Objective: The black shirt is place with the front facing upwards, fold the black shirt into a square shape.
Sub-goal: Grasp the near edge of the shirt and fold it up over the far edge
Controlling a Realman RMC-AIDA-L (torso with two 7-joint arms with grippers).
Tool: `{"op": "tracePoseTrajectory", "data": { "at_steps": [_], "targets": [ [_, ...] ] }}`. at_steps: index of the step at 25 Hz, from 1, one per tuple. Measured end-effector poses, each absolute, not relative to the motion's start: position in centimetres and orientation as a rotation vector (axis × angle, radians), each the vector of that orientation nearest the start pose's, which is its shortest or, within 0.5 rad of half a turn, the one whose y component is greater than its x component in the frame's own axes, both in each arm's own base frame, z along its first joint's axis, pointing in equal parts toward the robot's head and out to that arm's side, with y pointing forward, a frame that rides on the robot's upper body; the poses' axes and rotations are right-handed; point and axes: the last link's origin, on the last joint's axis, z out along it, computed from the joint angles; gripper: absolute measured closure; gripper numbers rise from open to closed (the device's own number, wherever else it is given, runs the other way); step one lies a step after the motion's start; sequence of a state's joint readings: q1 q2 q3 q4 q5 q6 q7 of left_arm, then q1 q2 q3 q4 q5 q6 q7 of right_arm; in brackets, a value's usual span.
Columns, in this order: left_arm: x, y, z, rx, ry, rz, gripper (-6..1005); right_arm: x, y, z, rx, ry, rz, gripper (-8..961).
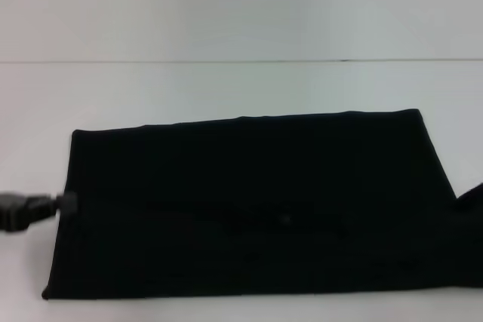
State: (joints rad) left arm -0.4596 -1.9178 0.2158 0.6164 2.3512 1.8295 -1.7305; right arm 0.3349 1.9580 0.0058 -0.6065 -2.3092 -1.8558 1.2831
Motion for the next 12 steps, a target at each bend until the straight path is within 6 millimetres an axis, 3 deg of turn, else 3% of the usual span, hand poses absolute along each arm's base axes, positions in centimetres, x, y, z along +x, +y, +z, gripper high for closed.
{"op": "tracePoseTrajectory", "data": {
  "at_steps": [1, 12],
  "targets": [
    [-33.5, 28.9, 8.6, -2.468, -1.327, -0.746, 998, 36.6, 23.5, 9.0, -2.335, 0.893, 0.831, 920],
    [-31.6, 38.4, 8.3, -2.209, -1.244, -0.634, 998, 34.0, 33.5, 8.4, -2.211, 0.809, 0.776, 920]
  ]
}}
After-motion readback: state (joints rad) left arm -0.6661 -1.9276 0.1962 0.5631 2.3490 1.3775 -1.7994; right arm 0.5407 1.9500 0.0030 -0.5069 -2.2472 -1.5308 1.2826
